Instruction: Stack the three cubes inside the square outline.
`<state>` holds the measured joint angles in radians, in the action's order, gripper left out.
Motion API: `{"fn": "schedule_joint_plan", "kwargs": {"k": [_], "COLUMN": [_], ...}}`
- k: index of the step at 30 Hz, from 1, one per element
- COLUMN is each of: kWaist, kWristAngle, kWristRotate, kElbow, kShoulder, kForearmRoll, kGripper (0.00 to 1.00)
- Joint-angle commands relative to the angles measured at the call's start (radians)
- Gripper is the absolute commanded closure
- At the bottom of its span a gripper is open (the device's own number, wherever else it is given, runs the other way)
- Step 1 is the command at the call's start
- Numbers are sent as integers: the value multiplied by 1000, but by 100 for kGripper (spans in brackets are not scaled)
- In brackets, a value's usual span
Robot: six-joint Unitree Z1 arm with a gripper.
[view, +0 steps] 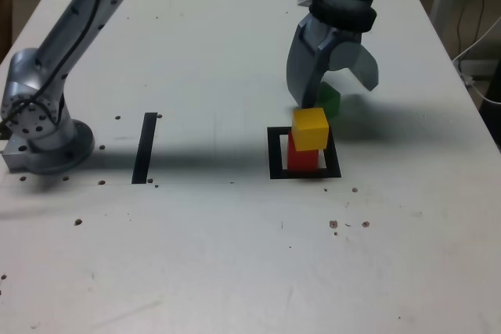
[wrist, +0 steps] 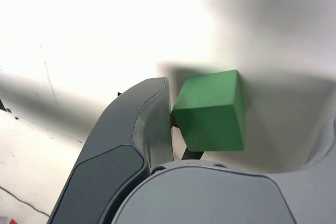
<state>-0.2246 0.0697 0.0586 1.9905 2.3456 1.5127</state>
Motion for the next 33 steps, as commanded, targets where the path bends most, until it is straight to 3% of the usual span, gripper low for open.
{"fn": "schedule_joint_plan", "kwargs": {"k": [1,6,9,33], "kWaist": [-6,-10,-10,-10], "kWristAngle": [7,-6,-13,-16], "kWristRotate": [-5,-16,-32,-56], "kElbow": [-8,-14,-11,-10], "kShoulder": [7,10,15,14], "kForearmRoll": [1,-8,-15,-12], "kGripper": [23,64,77,80]}}
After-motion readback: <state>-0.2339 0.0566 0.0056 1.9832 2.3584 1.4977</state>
